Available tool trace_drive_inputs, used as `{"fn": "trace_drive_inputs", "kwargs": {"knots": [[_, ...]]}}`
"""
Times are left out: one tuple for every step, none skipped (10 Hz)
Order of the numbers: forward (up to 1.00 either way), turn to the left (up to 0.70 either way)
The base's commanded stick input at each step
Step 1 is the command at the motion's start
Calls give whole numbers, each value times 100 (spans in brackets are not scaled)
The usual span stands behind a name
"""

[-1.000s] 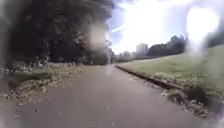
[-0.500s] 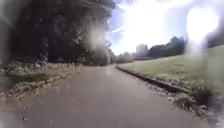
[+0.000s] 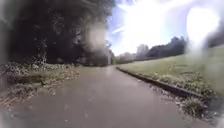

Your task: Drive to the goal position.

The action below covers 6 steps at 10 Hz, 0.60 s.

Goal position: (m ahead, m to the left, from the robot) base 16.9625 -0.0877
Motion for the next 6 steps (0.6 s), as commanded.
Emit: {"fn": "trace_drive_inputs", "kwargs": {"knots": [[45,0],[45,0],[45,0],[45,0],[45,0],[45,0]]}}
